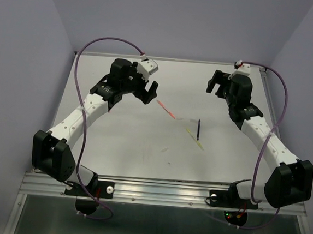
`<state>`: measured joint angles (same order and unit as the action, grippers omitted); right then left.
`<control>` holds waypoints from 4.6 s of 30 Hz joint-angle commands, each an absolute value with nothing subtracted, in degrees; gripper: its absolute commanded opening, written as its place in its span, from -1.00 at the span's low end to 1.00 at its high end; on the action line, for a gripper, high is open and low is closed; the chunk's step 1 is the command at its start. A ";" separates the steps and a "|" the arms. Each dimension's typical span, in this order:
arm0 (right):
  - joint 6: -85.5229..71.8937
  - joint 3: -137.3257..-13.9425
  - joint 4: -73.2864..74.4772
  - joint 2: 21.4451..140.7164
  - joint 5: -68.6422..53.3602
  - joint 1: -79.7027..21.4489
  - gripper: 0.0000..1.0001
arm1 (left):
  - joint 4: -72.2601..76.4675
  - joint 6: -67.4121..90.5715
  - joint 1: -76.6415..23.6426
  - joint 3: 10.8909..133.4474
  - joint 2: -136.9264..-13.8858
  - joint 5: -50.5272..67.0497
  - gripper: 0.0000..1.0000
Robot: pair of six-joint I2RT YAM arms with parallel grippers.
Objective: Insert the pens into the pen caps
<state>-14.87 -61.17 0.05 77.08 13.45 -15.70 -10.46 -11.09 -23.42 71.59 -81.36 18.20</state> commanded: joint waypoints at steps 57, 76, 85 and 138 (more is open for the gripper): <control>-13.89 -61.96 12.74 76.55 5.27 -15.38 1.00 | -30.76 -61.52 -33.31 97.04 -128.15 22.94 0.12; -15.91 -61.88 12.83 76.64 3.78 -15.38 1.00 | -28.57 -67.15 -34.10 81.92 -120.41 23.99 -0.90; -14.68 -61.87 12.83 76.20 3.25 -15.38 1.00 | -29.62 -64.52 -33.75 83.93 -118.48 22.33 -1.00; -51.33 -75.58 23.29 103.00 14.06 -33.04 0.57 | 1.32 29.44 -30.41 35.60 -41.22 -0.26 -1.00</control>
